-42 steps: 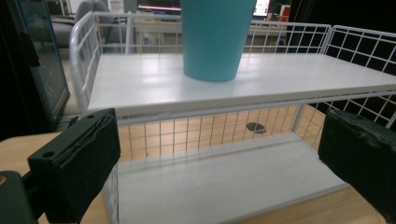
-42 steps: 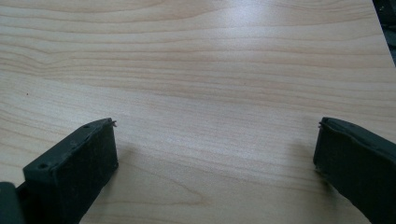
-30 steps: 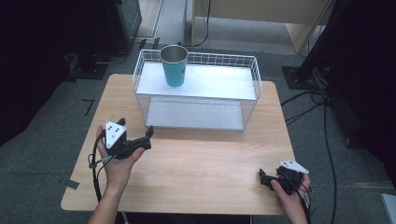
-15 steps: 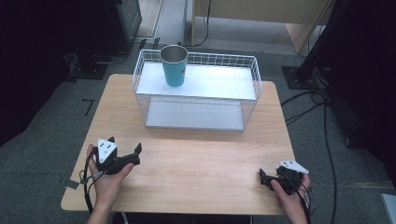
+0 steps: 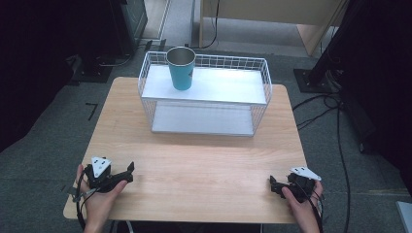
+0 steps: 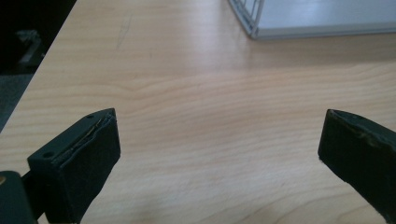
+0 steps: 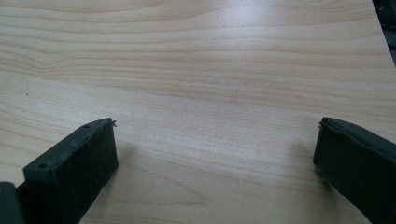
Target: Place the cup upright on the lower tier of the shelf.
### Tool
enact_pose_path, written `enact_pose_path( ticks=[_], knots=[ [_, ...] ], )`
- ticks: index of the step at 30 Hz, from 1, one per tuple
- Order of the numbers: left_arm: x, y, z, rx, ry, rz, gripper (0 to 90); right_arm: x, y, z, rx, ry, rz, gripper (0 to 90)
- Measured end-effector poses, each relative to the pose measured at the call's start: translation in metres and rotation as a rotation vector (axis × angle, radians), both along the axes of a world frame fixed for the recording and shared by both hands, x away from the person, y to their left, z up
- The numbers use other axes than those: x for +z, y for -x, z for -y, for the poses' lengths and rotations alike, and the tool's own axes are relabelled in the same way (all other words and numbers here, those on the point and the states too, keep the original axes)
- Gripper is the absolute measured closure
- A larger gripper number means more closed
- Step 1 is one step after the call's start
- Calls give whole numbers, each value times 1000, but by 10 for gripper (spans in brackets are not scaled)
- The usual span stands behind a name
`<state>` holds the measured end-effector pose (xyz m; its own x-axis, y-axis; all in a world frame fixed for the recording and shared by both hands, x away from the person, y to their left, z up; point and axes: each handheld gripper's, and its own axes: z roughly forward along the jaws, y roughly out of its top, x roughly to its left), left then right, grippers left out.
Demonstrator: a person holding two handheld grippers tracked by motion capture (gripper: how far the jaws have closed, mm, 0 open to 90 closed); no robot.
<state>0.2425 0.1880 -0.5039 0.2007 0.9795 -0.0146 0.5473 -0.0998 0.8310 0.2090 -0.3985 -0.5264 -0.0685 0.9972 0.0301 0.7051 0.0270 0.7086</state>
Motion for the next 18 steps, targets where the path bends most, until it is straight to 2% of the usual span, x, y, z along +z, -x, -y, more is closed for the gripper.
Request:
enact_pose_path(
  ticks=[2,5,7,9,14,16,18],
  knots=[
    [-4,0,-5,1,-11,-16,0,0,0,0,1,1,1,0],
    [-10,-1,-9,-5,-28,-60,0,0,0,0,0,0,1,0],
    [-10,1,-11,-18,-22,-71,0,0,0,0,0,0,0,0],
    [-11,1,-12,-22,-56,-100,0,0,0,0,0,0,0,0],
    [-13,1,-18,-24,-78,-142,0,0,0,0,1,3,2,0],
    [-14,-2,-21,-6,-93,-189,0,0,0,0,1,3,2,0],
    [-15,-4,-24,1,-74,-213,0,0,0,0,1,3,2,0]
  ],
)
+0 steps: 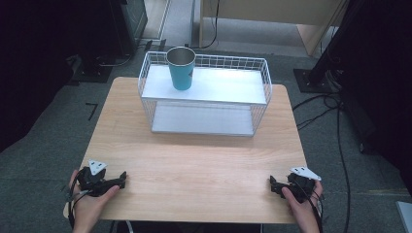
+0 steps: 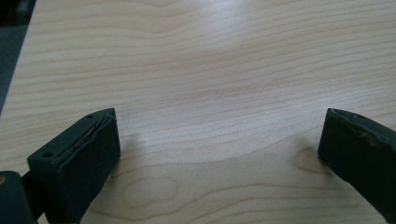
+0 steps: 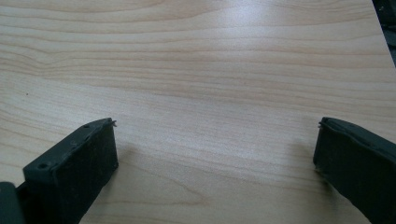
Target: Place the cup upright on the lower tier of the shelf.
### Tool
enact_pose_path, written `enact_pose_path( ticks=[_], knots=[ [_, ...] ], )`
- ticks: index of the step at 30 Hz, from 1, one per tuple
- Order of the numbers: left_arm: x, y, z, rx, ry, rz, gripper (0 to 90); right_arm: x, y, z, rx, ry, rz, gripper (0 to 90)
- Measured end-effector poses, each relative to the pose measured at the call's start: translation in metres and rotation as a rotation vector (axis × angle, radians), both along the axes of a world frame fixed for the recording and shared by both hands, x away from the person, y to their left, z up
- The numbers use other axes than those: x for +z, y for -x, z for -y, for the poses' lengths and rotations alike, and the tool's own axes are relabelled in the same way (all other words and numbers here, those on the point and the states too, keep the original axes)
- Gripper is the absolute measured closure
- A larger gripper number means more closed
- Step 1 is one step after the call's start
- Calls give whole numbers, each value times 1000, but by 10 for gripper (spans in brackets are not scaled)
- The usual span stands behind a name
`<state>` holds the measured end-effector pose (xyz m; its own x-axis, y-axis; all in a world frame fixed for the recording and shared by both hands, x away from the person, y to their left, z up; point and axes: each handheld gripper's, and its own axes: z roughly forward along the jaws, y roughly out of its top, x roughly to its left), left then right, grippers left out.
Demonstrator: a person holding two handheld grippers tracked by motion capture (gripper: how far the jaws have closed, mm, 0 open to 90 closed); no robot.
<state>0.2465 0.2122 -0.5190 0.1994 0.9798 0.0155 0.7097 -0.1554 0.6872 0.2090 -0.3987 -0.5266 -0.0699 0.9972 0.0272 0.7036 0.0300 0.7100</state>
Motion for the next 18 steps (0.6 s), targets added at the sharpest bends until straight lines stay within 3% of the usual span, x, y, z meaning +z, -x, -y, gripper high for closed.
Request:
enact_pose_path(
  ticks=[5,14,18],
  knots=[
    [0,-1,0,3,3,-5,0,0,0,0,0,0,0,0],
    [0,0,12,92,6,-2,0,0,0,0,0,0,0,0],
    [0,0,12,97,7,-2,0,0,0,0,1,0,0,0]
  ],
)
